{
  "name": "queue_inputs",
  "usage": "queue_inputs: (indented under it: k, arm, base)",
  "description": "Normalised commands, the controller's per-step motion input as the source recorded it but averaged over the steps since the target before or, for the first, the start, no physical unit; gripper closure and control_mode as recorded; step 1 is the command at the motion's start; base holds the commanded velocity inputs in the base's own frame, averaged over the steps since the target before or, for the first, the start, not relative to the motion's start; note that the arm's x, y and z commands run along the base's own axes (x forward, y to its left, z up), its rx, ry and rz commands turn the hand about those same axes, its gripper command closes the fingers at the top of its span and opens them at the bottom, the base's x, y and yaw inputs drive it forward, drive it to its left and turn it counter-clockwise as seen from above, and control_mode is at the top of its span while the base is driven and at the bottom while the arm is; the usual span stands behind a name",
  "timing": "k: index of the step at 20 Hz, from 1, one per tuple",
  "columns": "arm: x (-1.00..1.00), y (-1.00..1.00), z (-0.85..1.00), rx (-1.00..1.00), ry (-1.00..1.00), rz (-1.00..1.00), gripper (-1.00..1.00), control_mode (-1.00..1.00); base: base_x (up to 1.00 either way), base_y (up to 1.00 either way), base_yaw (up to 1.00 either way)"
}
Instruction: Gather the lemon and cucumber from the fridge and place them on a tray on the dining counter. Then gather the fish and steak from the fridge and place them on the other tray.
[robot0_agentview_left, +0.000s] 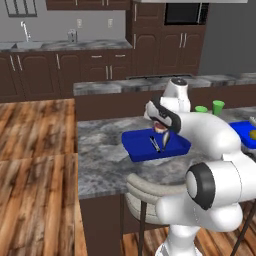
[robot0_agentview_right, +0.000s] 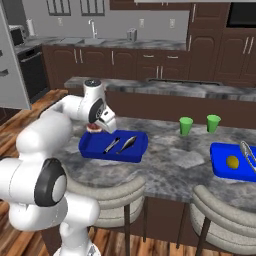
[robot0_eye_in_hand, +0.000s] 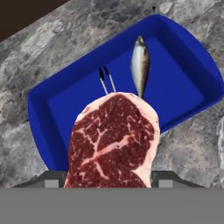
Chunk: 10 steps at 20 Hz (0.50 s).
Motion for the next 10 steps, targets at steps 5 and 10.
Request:
queue_inputs:
  k: [5,10]
  arm:
    - [0.04,0.08,-0.68,0.00,-0.03,0.02,1.00,-1.00]
    - [0.22,0.01,-0.37,0.00,-0.01,0.00,1.00,-1.00]
  base:
    - [0.00,0.00,0.00]
    - [0.00,0.00,0.00]
